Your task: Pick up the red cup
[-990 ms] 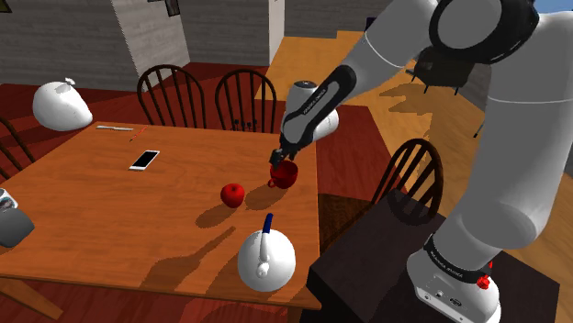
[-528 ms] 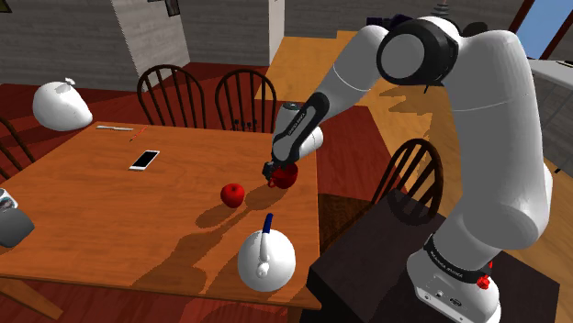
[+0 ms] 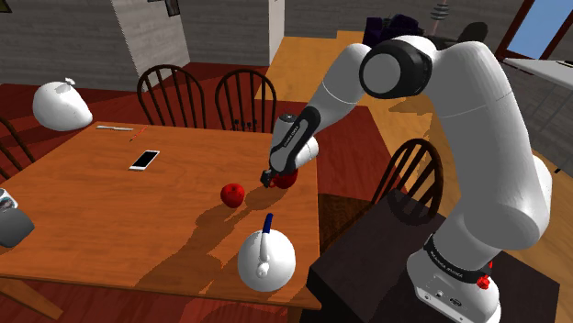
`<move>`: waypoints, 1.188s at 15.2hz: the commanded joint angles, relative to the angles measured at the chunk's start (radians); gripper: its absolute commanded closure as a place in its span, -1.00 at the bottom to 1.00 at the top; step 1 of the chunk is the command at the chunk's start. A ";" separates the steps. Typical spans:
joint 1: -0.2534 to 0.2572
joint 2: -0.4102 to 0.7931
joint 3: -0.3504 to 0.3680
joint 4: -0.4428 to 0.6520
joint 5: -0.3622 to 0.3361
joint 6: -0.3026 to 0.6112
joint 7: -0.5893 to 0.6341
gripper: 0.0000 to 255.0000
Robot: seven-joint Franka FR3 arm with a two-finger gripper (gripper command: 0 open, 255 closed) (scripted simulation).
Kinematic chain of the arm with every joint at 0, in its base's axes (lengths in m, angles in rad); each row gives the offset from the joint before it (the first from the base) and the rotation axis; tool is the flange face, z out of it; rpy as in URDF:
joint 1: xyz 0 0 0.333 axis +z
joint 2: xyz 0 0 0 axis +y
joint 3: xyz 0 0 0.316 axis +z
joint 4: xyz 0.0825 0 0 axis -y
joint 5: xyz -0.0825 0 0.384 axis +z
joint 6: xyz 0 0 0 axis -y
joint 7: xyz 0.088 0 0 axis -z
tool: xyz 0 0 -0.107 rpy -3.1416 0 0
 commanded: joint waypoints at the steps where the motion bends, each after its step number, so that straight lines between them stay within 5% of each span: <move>1: -0.002 0.011 0.000 0.005 0.000 0.007 -0.002 -1.00; 2: -0.001 0.013 0.000 0.007 0.000 0.007 -0.001 1.00; 18: -0.003 -0.079 0.001 -0.031 0.001 -0.048 0.001 1.00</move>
